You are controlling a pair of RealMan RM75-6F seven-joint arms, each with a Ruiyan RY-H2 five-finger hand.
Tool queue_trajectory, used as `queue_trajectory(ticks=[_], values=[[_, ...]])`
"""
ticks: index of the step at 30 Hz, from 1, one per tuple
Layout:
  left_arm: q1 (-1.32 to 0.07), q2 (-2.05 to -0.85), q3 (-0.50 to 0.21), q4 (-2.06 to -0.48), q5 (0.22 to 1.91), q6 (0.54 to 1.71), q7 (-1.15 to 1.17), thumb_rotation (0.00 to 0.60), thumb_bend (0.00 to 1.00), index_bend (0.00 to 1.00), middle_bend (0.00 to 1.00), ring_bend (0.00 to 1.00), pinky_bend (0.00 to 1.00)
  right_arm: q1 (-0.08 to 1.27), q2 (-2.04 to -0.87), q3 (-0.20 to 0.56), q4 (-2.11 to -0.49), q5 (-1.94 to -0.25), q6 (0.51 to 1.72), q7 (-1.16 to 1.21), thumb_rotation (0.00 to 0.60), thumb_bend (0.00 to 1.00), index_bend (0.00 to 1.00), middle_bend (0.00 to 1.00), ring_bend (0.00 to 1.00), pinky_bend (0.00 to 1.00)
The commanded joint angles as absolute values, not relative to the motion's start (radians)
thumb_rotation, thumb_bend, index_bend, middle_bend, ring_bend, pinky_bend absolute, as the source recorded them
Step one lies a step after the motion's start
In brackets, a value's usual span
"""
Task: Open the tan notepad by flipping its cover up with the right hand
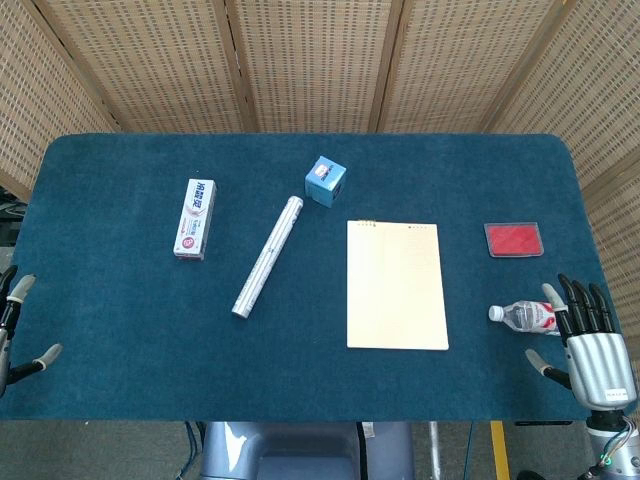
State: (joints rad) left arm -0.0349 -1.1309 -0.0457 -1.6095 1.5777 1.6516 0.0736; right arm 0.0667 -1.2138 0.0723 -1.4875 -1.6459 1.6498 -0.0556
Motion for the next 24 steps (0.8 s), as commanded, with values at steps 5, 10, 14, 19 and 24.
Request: queue_trajectory(ticks=[5,10,14,19,24], values=[[-0.033,-1.129,-0.047,-1.61,1.576,1.65,0.073,0.6,0.0,0.0,0.0,0.0,0.0,0.078,-1.211,0.061,-1.484,-1.672,1.638,-0.048,0.6,0.0,0.01,0.0,0.0,0.0],[-0.038,-1.126,-0.047,-1.619,1.571,1.636,0.078,0.6,0.0,0.0,0.0,0.0,0.0,0.128,-1.224,0.026,-1.429,-1.766,1.589,-0.057,0.6,0.0,0.07,0.0,0.0,0.0],[-0.037,-1.125,-0.046,-1.625,1.571,1.633,0.083,0.6,0.0,0.0,0.0,0.0,0.0,0.163,-1.248,-0.013,-1.367,-1.833,1.546,-0.041,0.6,0.0,0.12,0.0,0.0,0.0],[-0.037,-1.124,-0.048,-1.628,1.568,1.632,0.085,0.6,0.0,0.0,0.0,0.0,0.0,0.202,-1.308,-0.036,-1.267,-1.868,1.495,-0.021,0.6,0.02,0.16,0.03,0.0,0.0],[-0.035,-1.123,-0.05,-1.627,1.562,1.631,0.079,0.6,0.0,0.0,0.0,0.0,0.0,0.232,-1.375,-0.037,-1.187,-1.873,1.461,-0.027,0.6,0.18,0.18,0.06,0.0,0.02]])
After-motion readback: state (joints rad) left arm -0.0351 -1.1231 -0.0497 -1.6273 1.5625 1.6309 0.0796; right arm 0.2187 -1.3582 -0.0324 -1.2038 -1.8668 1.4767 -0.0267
